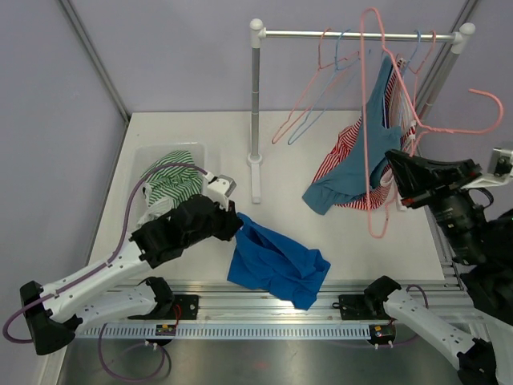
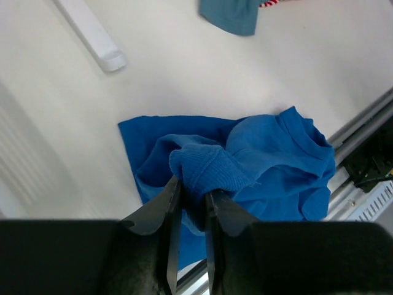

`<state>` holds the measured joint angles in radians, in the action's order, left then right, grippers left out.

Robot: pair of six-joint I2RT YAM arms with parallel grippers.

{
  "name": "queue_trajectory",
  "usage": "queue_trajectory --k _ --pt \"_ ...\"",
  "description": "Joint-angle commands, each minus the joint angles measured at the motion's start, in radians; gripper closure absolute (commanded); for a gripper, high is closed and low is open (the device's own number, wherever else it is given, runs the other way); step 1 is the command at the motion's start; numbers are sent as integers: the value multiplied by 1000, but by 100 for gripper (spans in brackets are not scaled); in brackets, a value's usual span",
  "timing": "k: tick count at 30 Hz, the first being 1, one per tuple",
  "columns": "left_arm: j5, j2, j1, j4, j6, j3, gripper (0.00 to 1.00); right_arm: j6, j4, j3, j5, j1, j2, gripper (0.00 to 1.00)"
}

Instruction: Remove the tank top from the hanger

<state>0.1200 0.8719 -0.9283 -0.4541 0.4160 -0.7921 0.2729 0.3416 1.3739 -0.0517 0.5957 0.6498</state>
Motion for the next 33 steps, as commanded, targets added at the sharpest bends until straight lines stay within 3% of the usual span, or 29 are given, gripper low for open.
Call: queue_trajectory --k 1,5,6,9,10,11,16,20,23,25,33 --pt "118 -8 -1 -72 21 -85 77 -22 535 65 -308 6 5 100" --pt "110 -17 -3 -161 21 -147 62 8 654 99 -382 6 10 100" --pt "104 -19 -3 -181 17 -180 51 12 663 100 -420 4 13 100" --pt "127 -20 -4 -280 3 -257 31 2 672 114 -457 6 43 100" --pt "141 -24 -3 -338 0 -275 13 -4 674 120 -456 6 60 100" --pt "156 -28 -3 -365 -8 -295 1 -6 675 134 -455 6 85 100" --pt "283 -98 -3 -483 -78 -339 1 -53 616 206 -459 6 278 100" --pt "291 -206 -3 -375 -131 -203 1 -90 588 318 -508 -8 451 100" --pt "222 -241 22 -336 -132 -154 1 -107 566 407 -441 -92 557 100" --pt "248 -251 25 -342 -126 -153 1 -101 594 482 -398 -198 617 100" --pt "282 -294 37 -334 -121 -136 1 -158 516 609 -355 -283 821 100"
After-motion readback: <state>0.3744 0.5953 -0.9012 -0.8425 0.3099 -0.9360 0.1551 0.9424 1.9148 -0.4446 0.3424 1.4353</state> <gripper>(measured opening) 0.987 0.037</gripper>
